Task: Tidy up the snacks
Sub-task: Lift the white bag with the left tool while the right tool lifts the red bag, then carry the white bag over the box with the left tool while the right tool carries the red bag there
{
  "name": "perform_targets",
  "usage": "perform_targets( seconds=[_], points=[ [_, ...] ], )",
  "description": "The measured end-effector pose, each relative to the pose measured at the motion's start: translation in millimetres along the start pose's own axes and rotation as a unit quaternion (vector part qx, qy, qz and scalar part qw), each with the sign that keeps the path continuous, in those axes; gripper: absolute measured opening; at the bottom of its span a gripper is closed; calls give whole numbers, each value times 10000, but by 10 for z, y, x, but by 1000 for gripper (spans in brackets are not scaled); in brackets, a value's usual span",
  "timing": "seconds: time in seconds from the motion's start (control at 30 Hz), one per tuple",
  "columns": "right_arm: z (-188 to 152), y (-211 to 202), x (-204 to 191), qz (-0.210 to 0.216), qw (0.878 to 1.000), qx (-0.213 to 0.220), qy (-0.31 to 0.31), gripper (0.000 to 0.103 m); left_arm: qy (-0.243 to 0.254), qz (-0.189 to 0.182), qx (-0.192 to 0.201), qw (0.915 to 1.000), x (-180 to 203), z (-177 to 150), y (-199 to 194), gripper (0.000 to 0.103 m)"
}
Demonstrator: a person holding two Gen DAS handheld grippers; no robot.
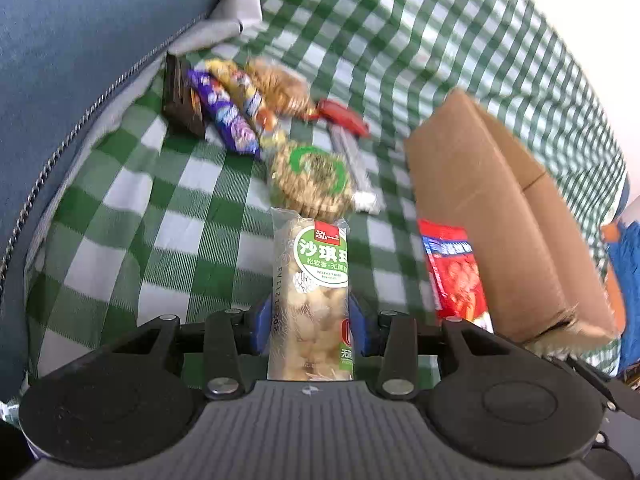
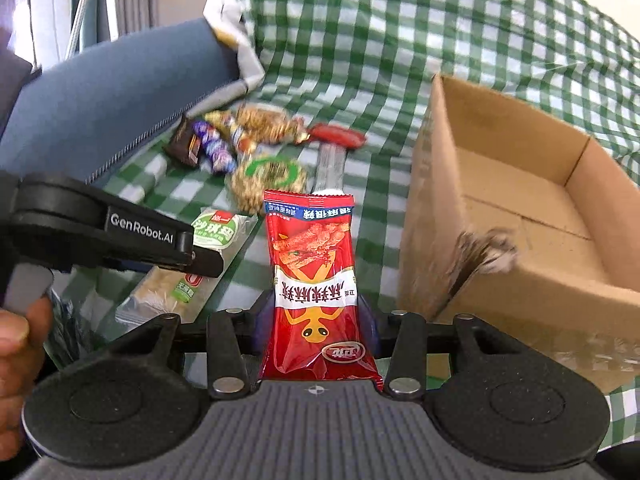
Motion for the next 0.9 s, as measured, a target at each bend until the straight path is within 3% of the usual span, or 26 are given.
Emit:
perform_targets(
  seconds=[0.33,0.57,0.9],
  points=[
    [409,-498,275,-99,9953,726,641,46,-11,-347,591,9976,126,136,-220,44],
    [668,-698,981,-410,9800,1473,1273,46,288,-508,772,9953,432,201,-295,44],
    [465,-411,1958,-1271,9600,1868,1652,46,742,-623,879,9914,853,148,-326,44]
  ],
)
Point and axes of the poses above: each gripper's, at about its wrist camera, not at the fingertips, and y roughly the way its jaws point, x to its right, z to its top, the point moved 3 cm from there along y, roughly the way its jaws point, and after that the axes turned 6 degrees about -z, right-handed, at the moved point
